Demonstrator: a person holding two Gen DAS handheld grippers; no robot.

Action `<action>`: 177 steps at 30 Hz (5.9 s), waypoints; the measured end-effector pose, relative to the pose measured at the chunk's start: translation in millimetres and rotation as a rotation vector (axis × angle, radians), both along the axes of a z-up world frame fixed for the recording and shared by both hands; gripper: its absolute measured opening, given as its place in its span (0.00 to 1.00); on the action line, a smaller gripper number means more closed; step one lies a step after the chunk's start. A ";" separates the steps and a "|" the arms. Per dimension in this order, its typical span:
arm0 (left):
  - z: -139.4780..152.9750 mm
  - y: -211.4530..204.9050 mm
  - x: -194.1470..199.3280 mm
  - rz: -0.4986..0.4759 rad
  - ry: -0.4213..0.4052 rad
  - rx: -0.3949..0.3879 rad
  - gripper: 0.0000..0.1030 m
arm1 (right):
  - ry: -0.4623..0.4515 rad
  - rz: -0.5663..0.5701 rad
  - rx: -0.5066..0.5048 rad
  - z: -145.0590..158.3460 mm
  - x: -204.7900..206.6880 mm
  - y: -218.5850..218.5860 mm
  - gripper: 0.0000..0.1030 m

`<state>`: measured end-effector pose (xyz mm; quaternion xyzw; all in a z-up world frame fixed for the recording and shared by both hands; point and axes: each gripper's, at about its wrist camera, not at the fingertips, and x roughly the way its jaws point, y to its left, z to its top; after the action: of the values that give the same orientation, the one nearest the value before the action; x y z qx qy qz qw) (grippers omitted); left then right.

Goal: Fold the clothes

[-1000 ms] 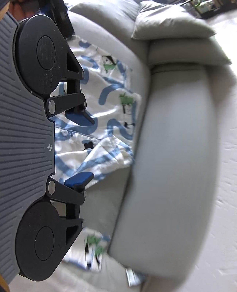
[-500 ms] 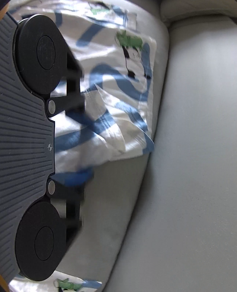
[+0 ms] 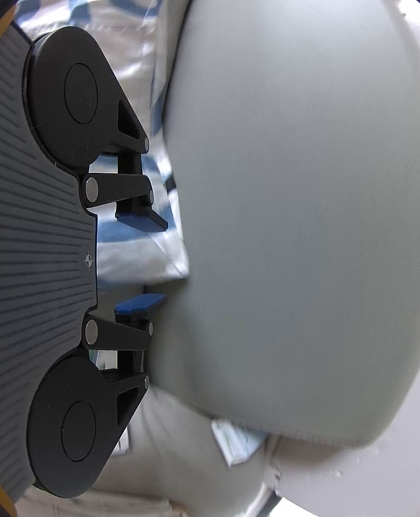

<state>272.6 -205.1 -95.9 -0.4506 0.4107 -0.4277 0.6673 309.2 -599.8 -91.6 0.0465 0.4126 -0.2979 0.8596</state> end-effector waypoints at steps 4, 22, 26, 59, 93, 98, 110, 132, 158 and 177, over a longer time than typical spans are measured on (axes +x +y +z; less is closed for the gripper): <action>0.4 -6.1 -4.2 -0.038 0.004 -0.014 0.76 | -0.056 -0.019 0.028 23.3 -39.7 -15.1 0.55; -8.1 -32.6 -12.9 -0.110 -0.009 0.054 0.76 | -0.145 -0.261 0.367 5.1 -138.2 -122.1 0.45; -13.3 -37.7 -11.4 -0.118 -0.001 0.075 0.76 | -0.137 -0.259 0.331 -1.0 -131.9 -119.9 0.43; 70.4 43.8 -185.7 -0.250 -0.143 -0.029 0.77 | -0.521 0.010 -0.087 258.1 -358.4 5.5 0.06; 31.9 -35.0 -259.1 -0.424 -0.083 0.292 0.77 | -0.248 -0.425 0.365 90.7 -361.5 -103.3 0.58; 30.6 -37.2 -251.6 -0.387 -0.135 0.367 0.77 | -0.147 -0.489 0.292 73.0 -340.3 -111.7 0.45; 36.7 -26.5 -260.6 -0.365 -0.156 0.390 0.77 | -0.184 -0.464 0.194 88.4 -364.3 -94.8 0.02; 90.9 68.1 -261.1 -0.105 -0.343 0.479 0.77 | -0.572 0.199 0.212 261.5 -428.3 70.8 0.02; 9.1 101.2 -181.2 0.091 0.004 0.570 0.39 | -0.296 0.417 0.753 111.1 -398.2 165.0 0.60; -41.0 54.1 -145.7 0.214 0.120 0.730 0.37 | -0.377 0.156 1.028 3.9 -470.7 134.9 0.61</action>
<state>127.0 -150.9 -136.8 -0.2480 0.5248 -0.1540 0.7996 -161.6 -464.8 -87.8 0.4820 0.3461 0.0200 0.8047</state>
